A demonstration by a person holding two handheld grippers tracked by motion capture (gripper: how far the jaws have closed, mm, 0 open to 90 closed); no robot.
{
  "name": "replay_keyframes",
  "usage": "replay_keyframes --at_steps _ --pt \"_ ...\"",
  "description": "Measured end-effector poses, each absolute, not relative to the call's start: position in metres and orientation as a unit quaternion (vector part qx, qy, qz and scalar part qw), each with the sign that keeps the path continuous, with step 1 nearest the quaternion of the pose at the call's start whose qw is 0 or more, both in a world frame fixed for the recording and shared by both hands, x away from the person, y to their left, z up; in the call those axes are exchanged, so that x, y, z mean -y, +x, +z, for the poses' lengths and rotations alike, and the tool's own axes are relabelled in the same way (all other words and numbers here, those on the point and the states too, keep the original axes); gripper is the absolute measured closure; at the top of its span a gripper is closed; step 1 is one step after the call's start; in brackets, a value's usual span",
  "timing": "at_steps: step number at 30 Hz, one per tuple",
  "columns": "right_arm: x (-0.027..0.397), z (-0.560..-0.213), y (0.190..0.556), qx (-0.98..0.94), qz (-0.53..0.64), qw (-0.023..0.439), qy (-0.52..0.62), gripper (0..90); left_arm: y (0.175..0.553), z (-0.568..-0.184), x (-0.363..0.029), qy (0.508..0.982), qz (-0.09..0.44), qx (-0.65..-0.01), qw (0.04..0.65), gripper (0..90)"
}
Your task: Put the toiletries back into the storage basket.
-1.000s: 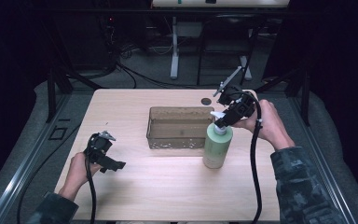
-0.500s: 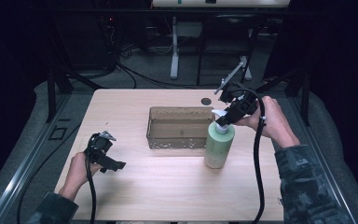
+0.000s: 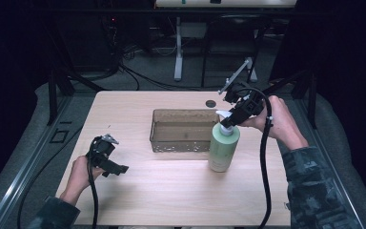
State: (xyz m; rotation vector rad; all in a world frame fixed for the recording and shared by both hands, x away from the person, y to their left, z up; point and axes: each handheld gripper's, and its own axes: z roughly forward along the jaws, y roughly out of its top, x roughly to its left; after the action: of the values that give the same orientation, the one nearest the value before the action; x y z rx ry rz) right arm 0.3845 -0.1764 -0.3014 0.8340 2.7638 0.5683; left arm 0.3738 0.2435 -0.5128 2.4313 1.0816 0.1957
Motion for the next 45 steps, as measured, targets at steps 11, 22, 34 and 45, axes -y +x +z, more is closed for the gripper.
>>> replay_keyframes --at_steps 11,22,34,45 --pt "0.171 -0.29 0.386 -0.937 0.193 0.099 0.275 63.0 0.374 -0.514 -0.243 0.887 0.07 -0.394 0.233 0.0" --pt "0.166 -0.277 0.385 -0.939 0.195 0.1 0.266 63.1 0.373 -0.513 -0.243 0.886 0.071 -0.394 0.233 0.0" --pt "0.163 -0.261 0.386 -0.939 0.2 0.101 0.262 63.1 0.374 -0.514 -0.242 0.887 0.07 -0.392 0.232 0.0" --pt "0.162 -0.251 0.391 -0.937 0.205 0.102 0.265 63.1 0.374 -0.515 -0.241 0.888 0.068 -0.391 0.23 0.0"
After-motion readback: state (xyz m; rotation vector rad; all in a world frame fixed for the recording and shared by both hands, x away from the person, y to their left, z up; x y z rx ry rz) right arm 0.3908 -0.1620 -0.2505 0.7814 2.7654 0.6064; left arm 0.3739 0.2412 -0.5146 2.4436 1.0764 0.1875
